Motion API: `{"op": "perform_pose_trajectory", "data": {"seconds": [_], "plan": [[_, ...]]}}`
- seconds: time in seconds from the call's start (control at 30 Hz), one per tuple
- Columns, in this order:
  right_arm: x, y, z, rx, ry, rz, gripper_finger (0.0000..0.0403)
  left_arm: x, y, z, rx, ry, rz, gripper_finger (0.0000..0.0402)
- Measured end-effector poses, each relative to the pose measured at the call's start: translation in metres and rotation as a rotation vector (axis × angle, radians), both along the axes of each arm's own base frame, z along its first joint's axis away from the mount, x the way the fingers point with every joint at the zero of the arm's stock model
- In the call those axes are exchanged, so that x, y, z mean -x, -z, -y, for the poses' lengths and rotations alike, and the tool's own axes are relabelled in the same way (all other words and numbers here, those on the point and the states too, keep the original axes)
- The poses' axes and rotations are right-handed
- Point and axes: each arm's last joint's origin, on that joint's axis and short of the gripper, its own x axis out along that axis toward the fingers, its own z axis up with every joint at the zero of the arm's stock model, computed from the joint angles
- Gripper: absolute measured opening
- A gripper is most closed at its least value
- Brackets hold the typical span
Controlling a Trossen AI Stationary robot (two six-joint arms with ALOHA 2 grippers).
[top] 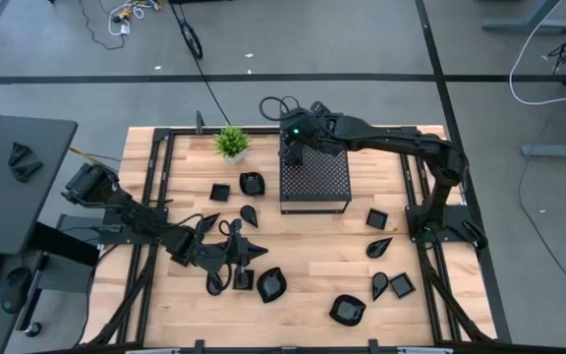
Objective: Pick & Place Mini shaped plates
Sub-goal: Stack the leaf shaped plate on top of the leaf shaped plates on the shelf
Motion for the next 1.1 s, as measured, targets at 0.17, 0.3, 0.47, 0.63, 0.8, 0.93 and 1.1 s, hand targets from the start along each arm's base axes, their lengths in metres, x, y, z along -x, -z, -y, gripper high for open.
{"op": "perform_pose_trajectory", "data": {"seconds": [0.17, 0.3, 0.47, 0.63, 0.8, 0.93, 1.1], "plan": [[-0.007, 0.004, -0.001, -0.251, -0.228, 0.101, 0.0176, 0.0, 0.0, 0.0, 0.009, -0.003, 0.003, 0.0014], [-0.009, 0.012, 0.012, -0.308, -0.213, 0.12, 0.0129, 0.0, -0.001, 0.0, 0.013, 0.001, 0.007, 0.0014], [-0.003, 0.019, 0.027, -0.328, -0.155, 0.124, 0.0062, 0.0, -0.001, 0.001, 0.017, 0.008, 0.008, 0.0014], [0.005, 0.033, 0.04, -0.355, -0.102, 0.101, 0.0014, 0.0, -0.001, 0.001, 0.018, 0.008, 0.011, 0.0014], [0.006, 0.042, 0.046, -0.339, -0.089, 0.121, 0.0007, 0.0, -0.001, 0.001, 0.018, 0.008, 0.011, 0.0014], [0.007, 0.046, 0.048, -0.347, -0.082, 0.125, 0.0018, 0.0, -0.001, 0.001, 0.017, 0.008, 0.011, 0.0014], [0.009, 0.05, 0.05, -0.349, -0.071, 0.114, 0.0018, 0.0, -0.001, 0.001, 0.017, 0.008, 0.011, 0.0014]]}}
